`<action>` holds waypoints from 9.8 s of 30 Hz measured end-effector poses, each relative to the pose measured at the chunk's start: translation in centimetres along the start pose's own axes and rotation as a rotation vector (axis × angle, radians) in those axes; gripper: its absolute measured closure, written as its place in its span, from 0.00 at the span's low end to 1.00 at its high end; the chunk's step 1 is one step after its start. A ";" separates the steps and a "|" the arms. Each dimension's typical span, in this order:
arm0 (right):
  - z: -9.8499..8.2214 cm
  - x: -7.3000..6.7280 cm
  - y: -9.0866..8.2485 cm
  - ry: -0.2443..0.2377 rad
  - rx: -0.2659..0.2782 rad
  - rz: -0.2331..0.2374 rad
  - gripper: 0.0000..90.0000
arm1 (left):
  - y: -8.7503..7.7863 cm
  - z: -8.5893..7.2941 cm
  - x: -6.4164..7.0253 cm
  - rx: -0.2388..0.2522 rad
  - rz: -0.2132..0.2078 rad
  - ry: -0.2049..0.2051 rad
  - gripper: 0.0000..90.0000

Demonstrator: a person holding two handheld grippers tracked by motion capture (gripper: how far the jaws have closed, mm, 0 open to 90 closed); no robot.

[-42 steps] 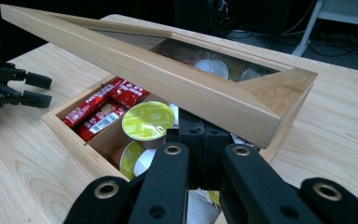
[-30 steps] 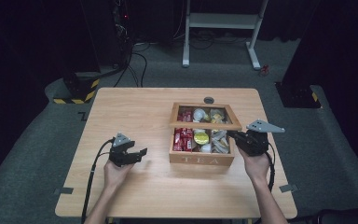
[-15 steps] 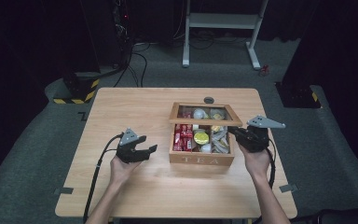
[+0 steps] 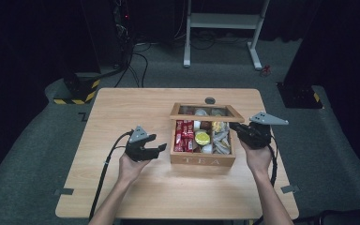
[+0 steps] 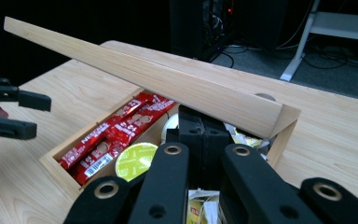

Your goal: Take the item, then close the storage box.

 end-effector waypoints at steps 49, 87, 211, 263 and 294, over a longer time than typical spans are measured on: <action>3.1 1.3 0.6 -0.015 0.027 -0.009 1.00 | 6.2 3.1 6.3 -0.091 -0.096 0.112 0.34; 4.9 2.5 1.8 0.003 0.000 -0.008 1.00 | 11.4 5.2 8.3 -0.299 -0.052 0.204 0.35; 3.7 0.5 2.9 -0.009 -0.013 0.047 1.00 | -5.7 2.2 -6.1 0.002 0.120 -0.167 0.43; 3.5 0.5 2.7 -0.003 -0.031 0.043 1.00 | 1.9 -5.2 -7.8 -0.190 0.228 -0.162 0.34; 2.6 0.3 2.4 0.012 -0.012 0.042 1.00 | -5.8 -4.8 -9.2 0.019 0.286 -0.177 0.32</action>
Point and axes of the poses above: each handheld gripper's, and its own axes: y roughly forward along the jaws, z roughly out of its top, x roughly to its right, the point moved 9 cm from there along y, roughly forward along the jaws, and after that the axes turned 5 degrees about -y, right-handed, at the moved point
